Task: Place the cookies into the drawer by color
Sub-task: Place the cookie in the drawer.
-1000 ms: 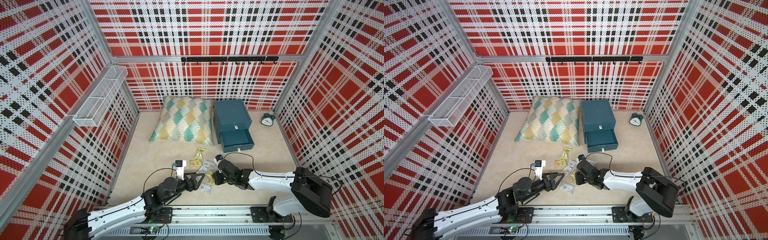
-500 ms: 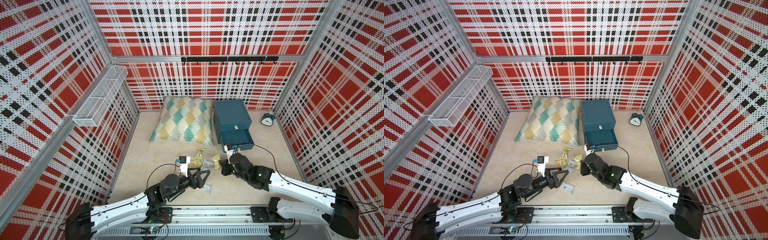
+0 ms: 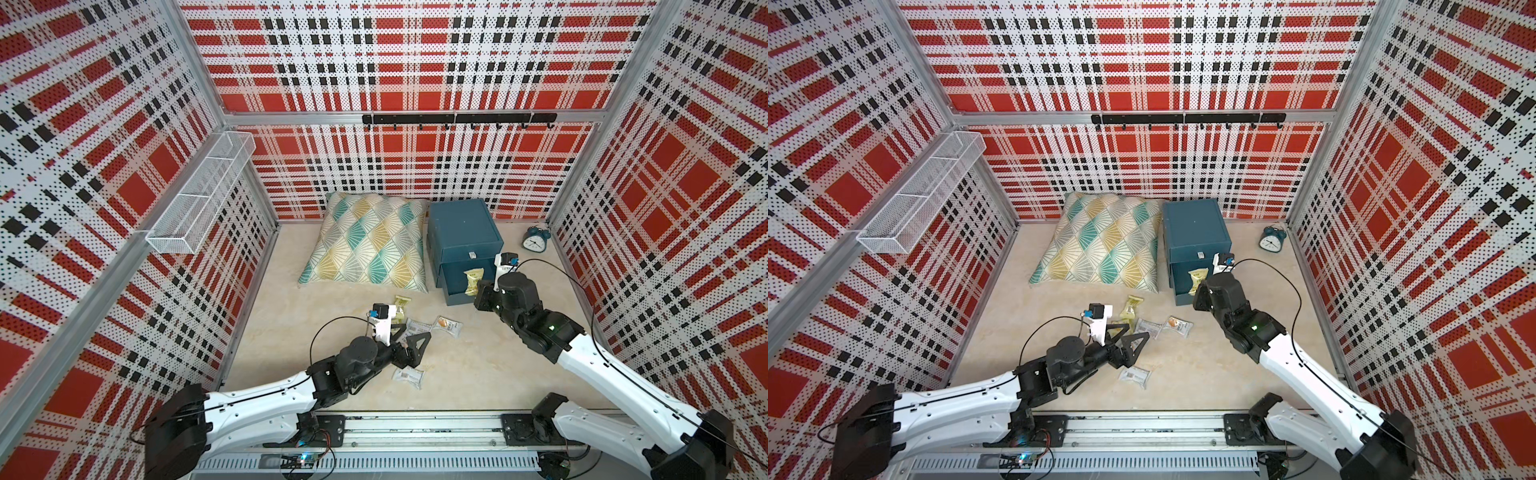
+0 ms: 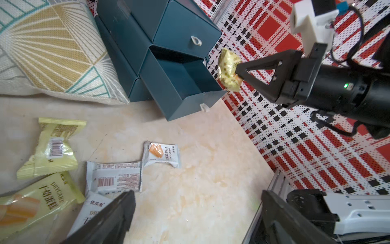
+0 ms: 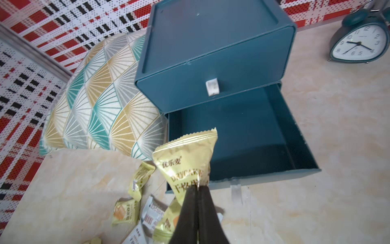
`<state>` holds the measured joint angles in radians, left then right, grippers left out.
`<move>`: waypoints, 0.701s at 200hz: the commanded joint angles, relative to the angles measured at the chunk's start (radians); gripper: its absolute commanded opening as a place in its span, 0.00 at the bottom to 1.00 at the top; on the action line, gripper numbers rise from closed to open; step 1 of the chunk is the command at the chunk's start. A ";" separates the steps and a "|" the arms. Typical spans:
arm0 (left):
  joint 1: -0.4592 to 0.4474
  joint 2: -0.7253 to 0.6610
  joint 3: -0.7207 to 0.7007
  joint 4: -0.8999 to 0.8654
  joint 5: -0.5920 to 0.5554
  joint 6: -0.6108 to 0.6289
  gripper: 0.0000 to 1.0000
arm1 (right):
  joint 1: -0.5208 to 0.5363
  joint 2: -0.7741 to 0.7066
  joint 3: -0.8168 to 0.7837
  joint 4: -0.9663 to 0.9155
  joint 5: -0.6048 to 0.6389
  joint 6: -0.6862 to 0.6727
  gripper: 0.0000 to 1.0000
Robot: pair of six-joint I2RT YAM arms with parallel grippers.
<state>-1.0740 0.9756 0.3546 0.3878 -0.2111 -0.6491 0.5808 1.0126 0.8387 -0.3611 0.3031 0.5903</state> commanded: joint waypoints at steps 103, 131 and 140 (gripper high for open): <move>0.195 0.116 0.000 -0.025 0.106 -0.072 0.88 | -0.196 0.180 0.117 0.022 -0.249 -0.194 0.51; 0.226 0.131 0.039 -0.133 0.112 -0.062 0.86 | -0.194 0.109 0.076 0.019 -0.371 -0.184 0.61; 0.233 0.140 0.053 -0.163 0.114 -0.054 0.83 | -0.191 0.080 0.054 0.029 -0.422 -0.174 0.64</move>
<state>-0.8608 1.0962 0.3592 0.3283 -0.1265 -0.7132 0.3878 1.1717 0.9237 -0.3466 0.0269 0.4103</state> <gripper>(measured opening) 0.851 0.618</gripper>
